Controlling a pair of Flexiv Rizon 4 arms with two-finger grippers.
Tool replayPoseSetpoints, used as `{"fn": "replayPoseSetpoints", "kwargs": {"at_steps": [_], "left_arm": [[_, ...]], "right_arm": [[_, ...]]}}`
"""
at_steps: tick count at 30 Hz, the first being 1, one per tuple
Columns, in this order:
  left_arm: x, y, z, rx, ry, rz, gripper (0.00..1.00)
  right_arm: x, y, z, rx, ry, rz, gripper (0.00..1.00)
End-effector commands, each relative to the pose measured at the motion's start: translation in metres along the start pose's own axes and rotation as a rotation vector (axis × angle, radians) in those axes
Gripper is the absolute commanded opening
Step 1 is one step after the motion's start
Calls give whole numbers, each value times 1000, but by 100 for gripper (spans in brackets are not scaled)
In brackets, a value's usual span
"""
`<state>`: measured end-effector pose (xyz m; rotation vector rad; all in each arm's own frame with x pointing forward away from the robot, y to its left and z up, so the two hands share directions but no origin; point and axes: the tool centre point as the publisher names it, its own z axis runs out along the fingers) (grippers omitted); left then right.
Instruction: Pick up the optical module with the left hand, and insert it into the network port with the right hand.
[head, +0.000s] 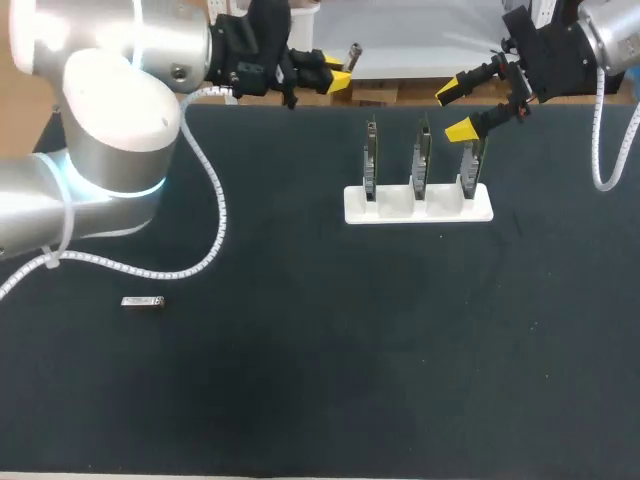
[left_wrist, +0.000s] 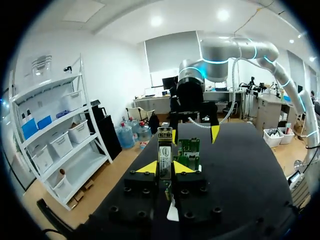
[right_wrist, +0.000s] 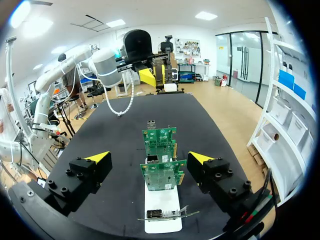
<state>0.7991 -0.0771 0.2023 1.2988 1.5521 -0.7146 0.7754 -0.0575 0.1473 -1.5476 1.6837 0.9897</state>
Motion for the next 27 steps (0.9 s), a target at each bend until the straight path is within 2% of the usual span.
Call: {"fn": "replayPoseSetpoints", "kwargs": {"at_steps": [1,11,27], "left_arm": [[-6,-9,8,18,-93,-6,0],[-19,-31,31,104,-163,9,0],[-31,-46,65,204,-219,13,0]], "right_arm": [[0,1,0,3,-1,-1,100],[0,1,0,3,-1,-1,100],[0,1,0,3,-1,-1,100]]}}
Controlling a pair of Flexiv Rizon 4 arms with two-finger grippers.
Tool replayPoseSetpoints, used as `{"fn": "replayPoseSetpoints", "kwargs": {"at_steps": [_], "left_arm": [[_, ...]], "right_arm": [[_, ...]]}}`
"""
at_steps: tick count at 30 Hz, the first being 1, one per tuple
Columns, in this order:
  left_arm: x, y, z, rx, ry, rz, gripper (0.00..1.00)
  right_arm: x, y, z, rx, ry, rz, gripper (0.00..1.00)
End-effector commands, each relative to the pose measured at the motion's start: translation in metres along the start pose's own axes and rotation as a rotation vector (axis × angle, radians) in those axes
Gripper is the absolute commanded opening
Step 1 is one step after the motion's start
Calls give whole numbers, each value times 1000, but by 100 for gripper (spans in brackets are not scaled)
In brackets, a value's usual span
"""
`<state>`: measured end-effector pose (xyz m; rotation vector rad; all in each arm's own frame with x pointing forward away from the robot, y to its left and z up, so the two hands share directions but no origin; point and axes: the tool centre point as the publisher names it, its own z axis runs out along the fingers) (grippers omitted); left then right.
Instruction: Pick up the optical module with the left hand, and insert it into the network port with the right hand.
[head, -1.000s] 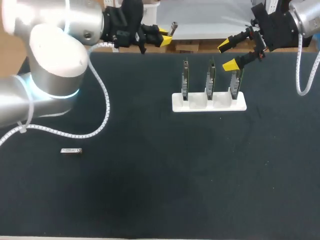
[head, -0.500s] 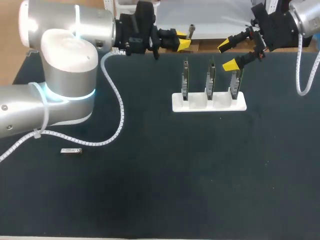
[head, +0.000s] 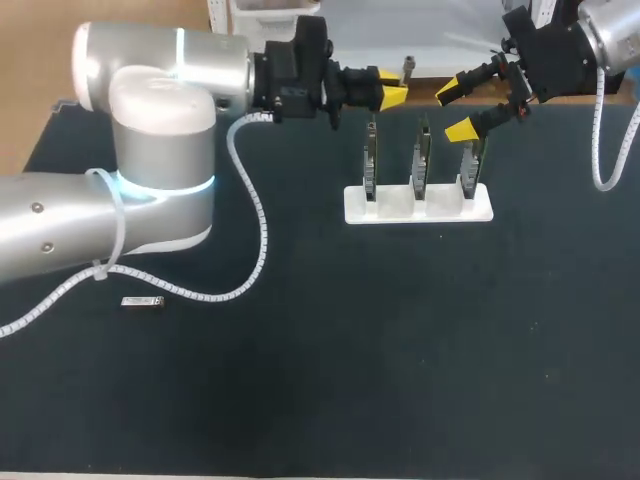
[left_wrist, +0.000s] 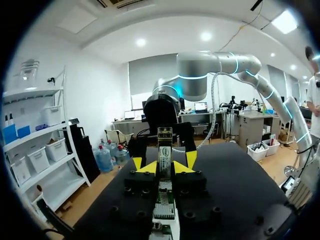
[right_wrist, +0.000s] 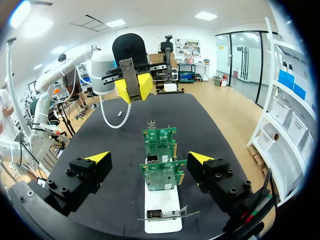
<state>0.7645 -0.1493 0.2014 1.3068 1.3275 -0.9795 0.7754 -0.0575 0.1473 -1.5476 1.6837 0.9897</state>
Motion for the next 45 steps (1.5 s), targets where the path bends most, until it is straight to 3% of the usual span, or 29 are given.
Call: {"fn": "replayPoseSetpoints", "kwargs": {"at_steps": [1,20,45], "left_arm": [[-1,8,11,29,1,6,0],[6,1,45,124,-48,-34,0],[16,12,54,118,-80,-73,0]], "right_arm": [[0,1,0,3,-1,-1,100],[0,1,0,3,-1,-1,100],[0,1,0,3,-1,-1,100]]}}
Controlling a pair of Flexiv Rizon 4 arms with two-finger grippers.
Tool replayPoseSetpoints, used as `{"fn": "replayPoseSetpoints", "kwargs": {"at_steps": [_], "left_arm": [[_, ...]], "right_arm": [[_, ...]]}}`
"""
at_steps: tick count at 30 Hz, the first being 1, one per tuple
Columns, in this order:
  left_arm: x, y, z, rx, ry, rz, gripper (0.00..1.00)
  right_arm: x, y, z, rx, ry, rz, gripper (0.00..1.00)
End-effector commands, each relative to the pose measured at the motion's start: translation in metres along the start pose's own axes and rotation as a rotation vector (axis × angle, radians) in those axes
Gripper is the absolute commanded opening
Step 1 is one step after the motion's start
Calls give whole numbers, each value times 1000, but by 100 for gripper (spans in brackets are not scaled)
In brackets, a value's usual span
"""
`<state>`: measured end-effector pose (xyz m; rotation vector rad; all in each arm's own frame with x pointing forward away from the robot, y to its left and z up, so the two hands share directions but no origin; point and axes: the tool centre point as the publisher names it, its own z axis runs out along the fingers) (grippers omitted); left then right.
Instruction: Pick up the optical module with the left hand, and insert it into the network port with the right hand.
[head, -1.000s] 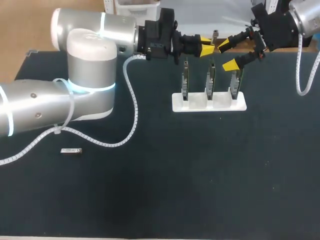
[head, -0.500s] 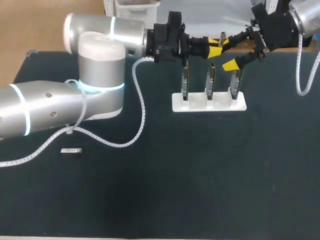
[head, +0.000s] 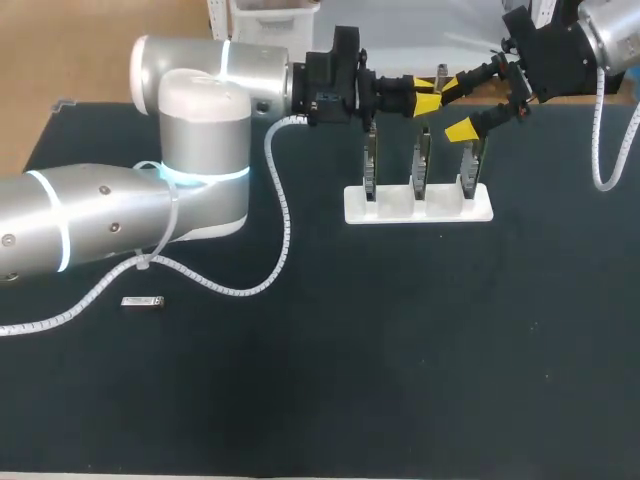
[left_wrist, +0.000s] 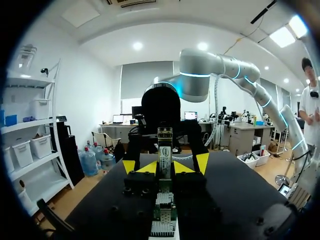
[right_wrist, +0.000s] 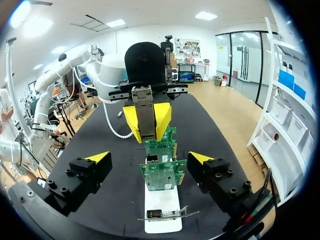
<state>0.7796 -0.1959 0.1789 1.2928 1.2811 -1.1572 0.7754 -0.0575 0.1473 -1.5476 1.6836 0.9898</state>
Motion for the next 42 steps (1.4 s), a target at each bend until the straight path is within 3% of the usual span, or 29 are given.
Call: {"fn": "replayPoseSetpoints", "kwargs": {"at_steps": [1,42], "left_arm": [[2,4,2,14,1,-6,0],[16,6,-3,-30,31,-28,0]], "right_arm": [[0,1,0,3,-1,-1,100],[1,0,-2,18,2,8,100]]}}
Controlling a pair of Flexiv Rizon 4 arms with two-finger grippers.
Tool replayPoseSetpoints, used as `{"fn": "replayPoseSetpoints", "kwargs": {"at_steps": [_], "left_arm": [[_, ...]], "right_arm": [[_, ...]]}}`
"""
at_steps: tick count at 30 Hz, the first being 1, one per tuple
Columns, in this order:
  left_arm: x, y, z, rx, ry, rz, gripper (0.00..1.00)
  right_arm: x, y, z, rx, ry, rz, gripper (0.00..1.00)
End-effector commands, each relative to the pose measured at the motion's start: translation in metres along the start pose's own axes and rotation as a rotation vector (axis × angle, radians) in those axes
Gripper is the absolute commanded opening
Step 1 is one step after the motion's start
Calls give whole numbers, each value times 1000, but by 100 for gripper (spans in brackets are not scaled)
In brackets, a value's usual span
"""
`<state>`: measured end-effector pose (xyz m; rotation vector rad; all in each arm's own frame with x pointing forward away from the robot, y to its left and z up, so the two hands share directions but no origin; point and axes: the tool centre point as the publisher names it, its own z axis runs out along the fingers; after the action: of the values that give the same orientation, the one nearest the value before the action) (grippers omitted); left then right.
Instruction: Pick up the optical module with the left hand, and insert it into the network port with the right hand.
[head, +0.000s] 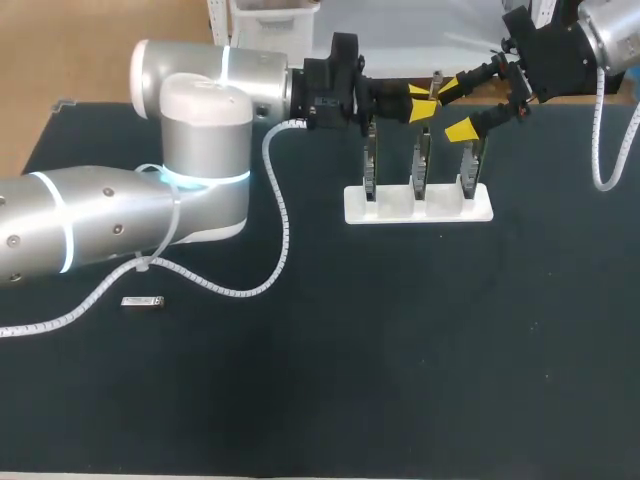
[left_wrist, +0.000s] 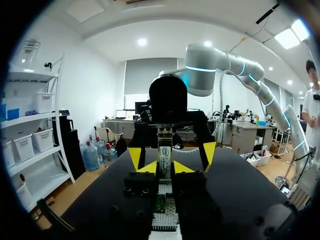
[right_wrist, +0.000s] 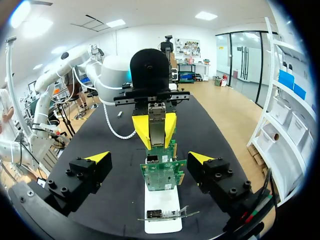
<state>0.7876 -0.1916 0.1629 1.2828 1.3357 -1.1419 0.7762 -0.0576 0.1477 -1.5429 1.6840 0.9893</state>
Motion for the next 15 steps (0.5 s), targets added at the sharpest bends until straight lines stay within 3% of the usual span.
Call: {"fn": "replayPoseSetpoints", "kwargs": {"at_steps": [1,15], "left_arm": [[0,-2,-1,-5,0,0,0],[0,-2,-1,-5,0,0,0]], "right_arm": [[2,0,-2,16,3,8,100],[-13,-3,-14,70,-31,6,100]]}}
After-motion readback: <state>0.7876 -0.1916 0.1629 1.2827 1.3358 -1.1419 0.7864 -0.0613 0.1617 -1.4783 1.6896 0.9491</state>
